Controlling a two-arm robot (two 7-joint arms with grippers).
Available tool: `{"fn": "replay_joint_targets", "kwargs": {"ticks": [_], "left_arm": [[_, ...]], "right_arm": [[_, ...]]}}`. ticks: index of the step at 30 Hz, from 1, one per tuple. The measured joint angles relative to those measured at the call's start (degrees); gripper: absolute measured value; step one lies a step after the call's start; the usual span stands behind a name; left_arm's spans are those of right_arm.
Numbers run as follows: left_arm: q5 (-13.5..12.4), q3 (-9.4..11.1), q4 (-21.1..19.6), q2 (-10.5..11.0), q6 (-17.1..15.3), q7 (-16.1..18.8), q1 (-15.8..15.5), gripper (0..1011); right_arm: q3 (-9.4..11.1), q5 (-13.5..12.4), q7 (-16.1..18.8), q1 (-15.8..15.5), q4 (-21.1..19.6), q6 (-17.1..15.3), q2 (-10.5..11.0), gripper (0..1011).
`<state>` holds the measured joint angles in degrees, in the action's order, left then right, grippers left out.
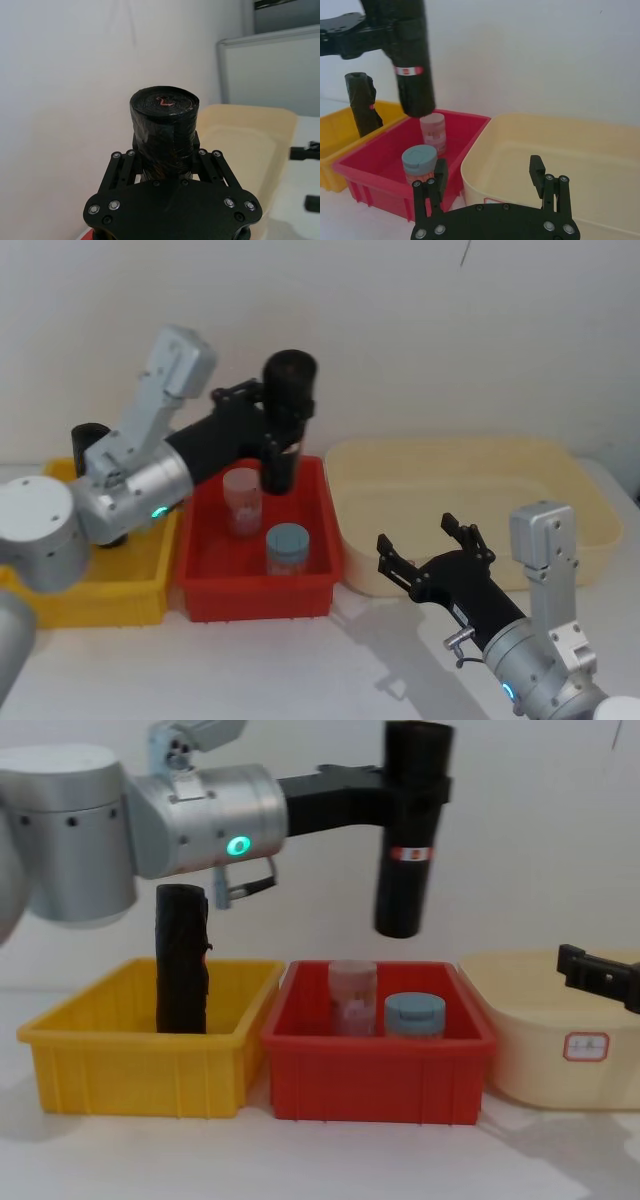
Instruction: Pick up the garbage bag with the one hand and transfer it to the other hand.
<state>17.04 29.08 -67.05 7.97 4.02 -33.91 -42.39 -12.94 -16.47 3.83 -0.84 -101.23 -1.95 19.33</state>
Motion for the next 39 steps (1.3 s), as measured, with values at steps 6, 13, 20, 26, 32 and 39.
{"fn": "replay_joint_targets", "kwargs": {"ticks": [6, 13, 20, 26, 32, 39], "left_arm": [[1.6, 1.8, 5.3, -3.1, 1.0, -4.2, -3.3, 474], [3.4, 3.2, 10.1, -5.8, 1.5, -8.1, -5.8, 475], [4.9, 3.9, 12.3, -7.3, 1.5, -10.0, -6.5, 474], [6.2, 4.2, 13.2, -7.9, 1.1, -10.8, -6.6, 474], [7.1, 4.2, 13.5, -8.2, 0.8, -11.2, -6.3, 475], [7.8, 4.3, 13.7, -8.4, 0.5, -11.5, -6.1, 474]], "right_arm": [[0.0, 0.0, 0.0, 0.0, 0.0, 0.0, 0.0, 1001], [0.0, 0.0, 0.0, 0.0, 0.0, 0.0, 0.0, 1002], [0.0, 0.0, 0.0, 0.0, 0.0, 0.0, 0.0, 1001], [0.0, 0.0, 0.0, 0.0, 0.0, 0.0, 0.0, 1001], [0.0, 0.0, 0.0, 0.0, 0.0, 0.0, 0.0, 1002], [0.0, 0.1, -0.1, 0.0, 0.0, 0.0, -0.3, 1002]]}}
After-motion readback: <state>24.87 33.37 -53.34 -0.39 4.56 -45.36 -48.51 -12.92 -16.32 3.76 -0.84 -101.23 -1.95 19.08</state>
